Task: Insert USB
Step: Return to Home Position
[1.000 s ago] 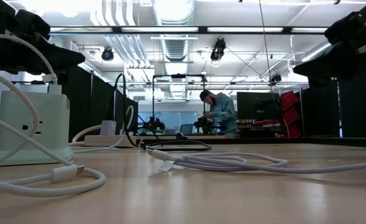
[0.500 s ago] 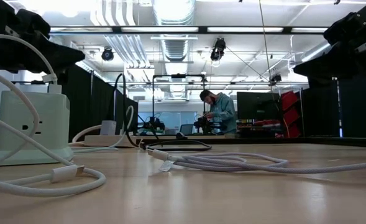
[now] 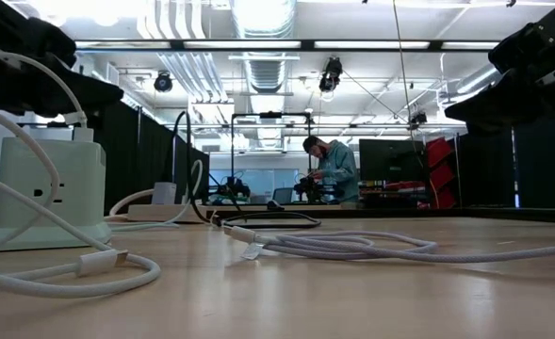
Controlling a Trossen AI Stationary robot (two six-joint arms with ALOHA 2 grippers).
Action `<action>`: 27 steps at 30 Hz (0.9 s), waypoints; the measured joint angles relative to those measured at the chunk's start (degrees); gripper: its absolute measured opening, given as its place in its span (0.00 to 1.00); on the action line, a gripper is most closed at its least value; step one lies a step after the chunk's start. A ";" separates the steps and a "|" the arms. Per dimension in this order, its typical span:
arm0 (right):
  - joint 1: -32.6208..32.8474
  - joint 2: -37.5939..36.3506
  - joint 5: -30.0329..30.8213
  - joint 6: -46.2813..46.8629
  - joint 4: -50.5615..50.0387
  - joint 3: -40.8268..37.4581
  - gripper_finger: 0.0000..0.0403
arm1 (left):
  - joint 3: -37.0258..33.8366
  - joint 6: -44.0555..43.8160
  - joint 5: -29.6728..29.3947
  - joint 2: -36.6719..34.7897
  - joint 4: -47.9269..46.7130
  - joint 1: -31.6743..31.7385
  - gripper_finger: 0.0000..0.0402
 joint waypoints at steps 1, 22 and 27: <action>0.00 0.00 0.00 0.00 0.01 0.00 0.00 | 0.00 -0.33 0.02 0.12 0.01 0.00 0.06; 0.00 0.04 -0.02 0.43 0.23 0.00 0.00 | 0.02 -5.75 -0.02 1.11 -0.12 0.00 0.06; 0.00 0.04 -0.02 0.41 0.27 0.00 0.00 | 0.02 -5.75 -0.02 1.18 -0.12 0.00 0.06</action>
